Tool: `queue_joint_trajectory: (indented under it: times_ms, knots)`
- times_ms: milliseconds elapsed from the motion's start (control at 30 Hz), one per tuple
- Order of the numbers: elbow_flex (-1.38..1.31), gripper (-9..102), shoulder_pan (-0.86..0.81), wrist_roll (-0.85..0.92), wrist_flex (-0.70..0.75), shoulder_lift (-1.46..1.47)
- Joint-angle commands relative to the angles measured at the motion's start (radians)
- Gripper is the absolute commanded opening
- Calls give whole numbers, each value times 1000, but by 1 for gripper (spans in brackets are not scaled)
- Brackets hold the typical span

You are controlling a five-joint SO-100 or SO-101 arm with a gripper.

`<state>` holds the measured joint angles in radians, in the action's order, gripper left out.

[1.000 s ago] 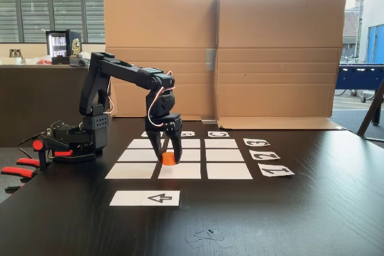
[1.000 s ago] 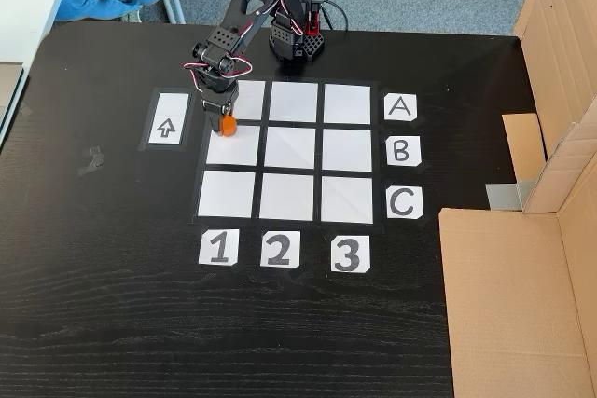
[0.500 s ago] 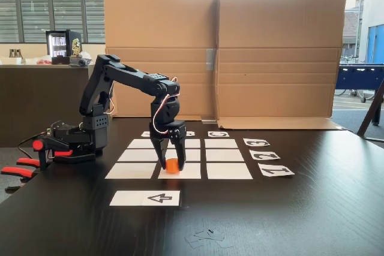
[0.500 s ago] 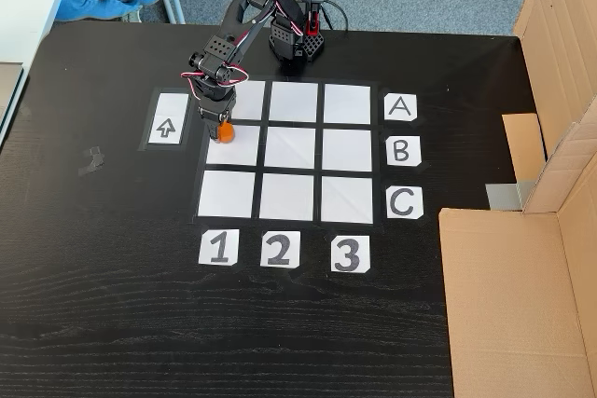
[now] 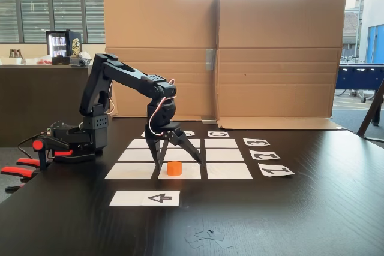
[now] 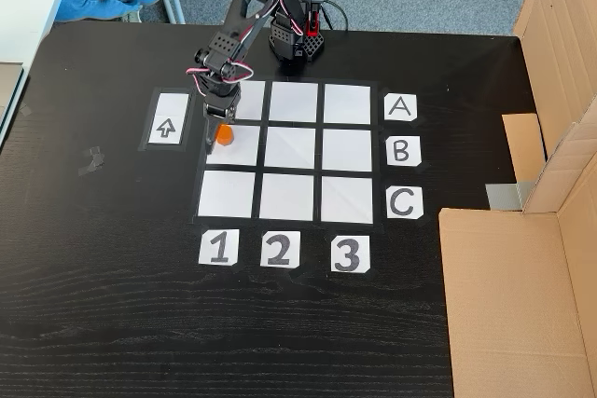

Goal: Pick up the round, orange token and place it in the grid on square B1.

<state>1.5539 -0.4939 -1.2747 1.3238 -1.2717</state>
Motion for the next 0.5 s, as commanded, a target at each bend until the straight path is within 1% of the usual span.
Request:
queue_joint_trajectory:
  times_ms: [0,267,367,467]
  knots:
    - [127,57,-61,20,-78,-267]
    - [463,57,-244,86,-232,-813]
    - [518,57,-347,80,-265,-980]
    - [548,57,-471,35,-319,-1123]
